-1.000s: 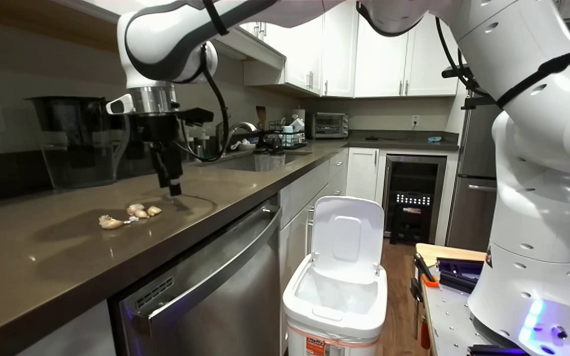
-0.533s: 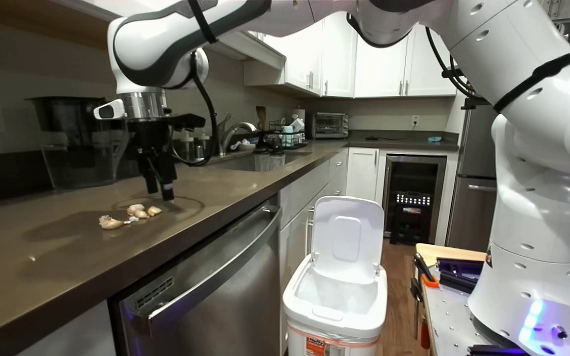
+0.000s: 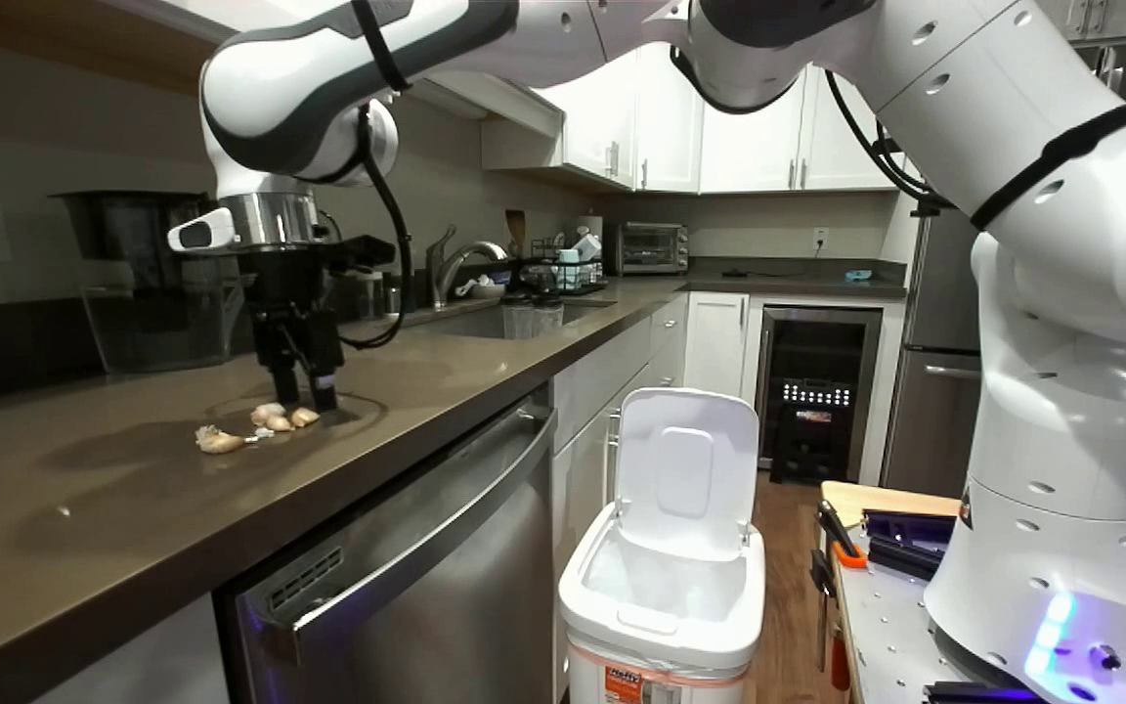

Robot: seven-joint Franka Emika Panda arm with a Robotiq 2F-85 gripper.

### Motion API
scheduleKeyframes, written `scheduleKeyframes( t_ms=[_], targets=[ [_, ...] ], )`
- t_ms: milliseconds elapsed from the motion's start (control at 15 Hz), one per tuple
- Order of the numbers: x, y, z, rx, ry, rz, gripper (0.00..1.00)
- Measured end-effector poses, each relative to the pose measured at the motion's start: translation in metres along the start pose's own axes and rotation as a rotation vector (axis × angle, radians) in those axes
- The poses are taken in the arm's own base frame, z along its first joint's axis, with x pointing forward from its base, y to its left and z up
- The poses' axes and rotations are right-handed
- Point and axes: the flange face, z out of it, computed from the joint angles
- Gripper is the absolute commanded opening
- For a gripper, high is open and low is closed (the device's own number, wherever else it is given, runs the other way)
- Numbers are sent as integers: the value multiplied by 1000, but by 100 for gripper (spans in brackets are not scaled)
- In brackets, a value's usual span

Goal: Pick up the garlic from the counter and discard it in the bin

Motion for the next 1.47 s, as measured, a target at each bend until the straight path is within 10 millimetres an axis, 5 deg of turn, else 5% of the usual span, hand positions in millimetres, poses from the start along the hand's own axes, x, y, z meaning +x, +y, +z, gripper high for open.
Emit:
scheduleKeyframes(
  t_ms=[200, 400, 667, 1467],
  targets=[
    [2, 0, 2, 6, 5, -25, 55],
    [3, 2, 1, 2, 9, -36, 26],
    [3, 4, -1, -3, 12, -35, 5],
    [-27, 9, 1, 58, -59, 101, 8]
  ],
)
